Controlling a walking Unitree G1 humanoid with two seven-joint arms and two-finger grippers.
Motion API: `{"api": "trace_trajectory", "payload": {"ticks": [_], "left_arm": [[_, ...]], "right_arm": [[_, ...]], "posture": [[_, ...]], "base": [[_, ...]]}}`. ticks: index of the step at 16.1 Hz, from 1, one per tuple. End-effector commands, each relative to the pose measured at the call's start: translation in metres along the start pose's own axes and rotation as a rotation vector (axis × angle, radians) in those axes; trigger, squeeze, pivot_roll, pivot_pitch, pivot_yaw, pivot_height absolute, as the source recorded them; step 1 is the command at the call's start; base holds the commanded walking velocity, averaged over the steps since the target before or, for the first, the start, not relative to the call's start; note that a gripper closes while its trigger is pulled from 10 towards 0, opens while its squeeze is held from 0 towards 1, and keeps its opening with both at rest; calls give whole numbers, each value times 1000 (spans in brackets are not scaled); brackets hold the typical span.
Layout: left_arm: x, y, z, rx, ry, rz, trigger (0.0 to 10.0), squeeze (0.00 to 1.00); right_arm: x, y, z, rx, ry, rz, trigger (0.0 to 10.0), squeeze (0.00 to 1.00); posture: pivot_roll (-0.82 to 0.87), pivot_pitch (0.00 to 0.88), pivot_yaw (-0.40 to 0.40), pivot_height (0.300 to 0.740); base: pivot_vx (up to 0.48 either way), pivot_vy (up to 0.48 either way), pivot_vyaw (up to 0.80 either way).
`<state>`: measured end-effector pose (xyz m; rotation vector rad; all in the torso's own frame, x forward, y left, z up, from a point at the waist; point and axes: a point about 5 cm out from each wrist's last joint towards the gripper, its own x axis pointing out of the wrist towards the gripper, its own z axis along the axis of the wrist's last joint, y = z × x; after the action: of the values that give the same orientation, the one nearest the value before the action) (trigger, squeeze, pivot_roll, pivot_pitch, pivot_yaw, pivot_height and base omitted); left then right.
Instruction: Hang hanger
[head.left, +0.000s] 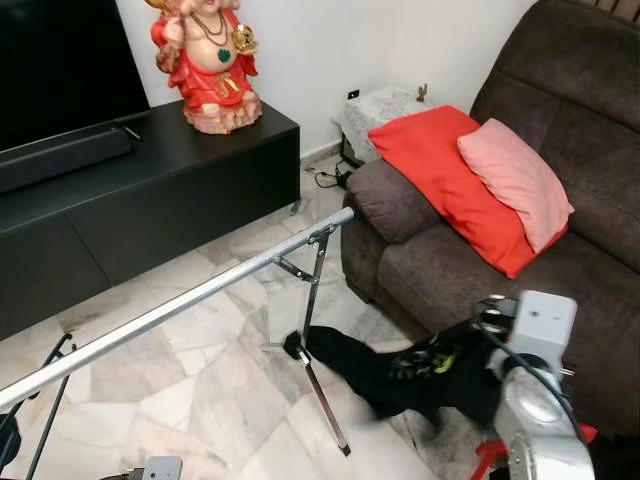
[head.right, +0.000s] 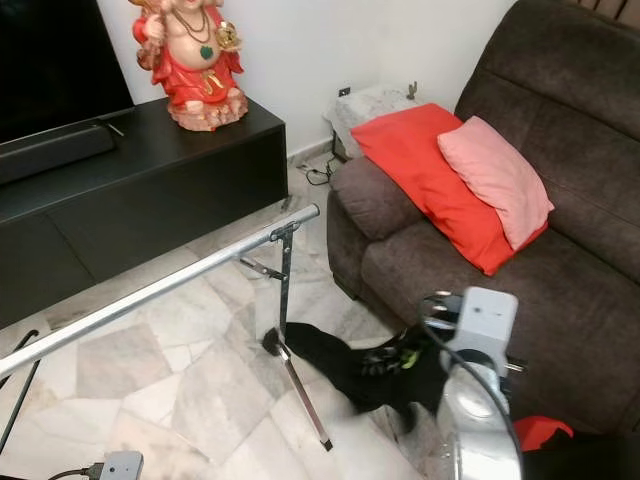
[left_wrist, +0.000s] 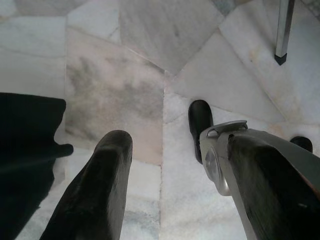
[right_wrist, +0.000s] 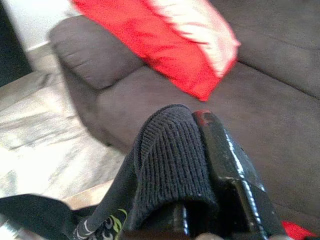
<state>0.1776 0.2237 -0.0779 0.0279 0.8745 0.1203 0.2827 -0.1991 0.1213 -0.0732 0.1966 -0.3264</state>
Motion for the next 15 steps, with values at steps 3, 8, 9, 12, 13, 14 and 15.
{"api": "trace_trajectory", "payload": {"ticks": [3,8,9,12,13,14,15], "left_arm": [[-2,1,-9,-4,33,6,10000,0],[-2,2,-9,3,40,2,10000,0],[-2,1,-9,4,39,0,10000,0],[-2,1,-10,11,43,-9,10000,0],[-2,1,-10,11,43,-9,10000,0],[-2,0,-10,12,44,-12,10000,0],[-2,0,-11,12,45,-13,10000,0]], "right_arm": [[-4,6,-1,-15,14,40,10000,0],[-4,0,-25,-28,107,56,10000,0],[-3,-1,-30,-36,121,66,10000,0],[-3,-9,-60,-22,232,54,10000,0],[-3,-9,-60,-22,232,54,10000,0],[-5,-12,-78,-4,299,40,10000,0],[-6,-14,-86,13,328,35,10000,0]], "posture": [[-93,174,-23,740],[-87,177,-25,740],[-87,177,-25,740],[-82,171,-25,740],[-82,171,-25,740],[-79,164,-26,740],[-72,158,-28,740]], "base": [[0,0,377],[0,0,800],[0,0,800],[0,0,800],[0,0,800],[0,0,800],[0,0,800]]}}
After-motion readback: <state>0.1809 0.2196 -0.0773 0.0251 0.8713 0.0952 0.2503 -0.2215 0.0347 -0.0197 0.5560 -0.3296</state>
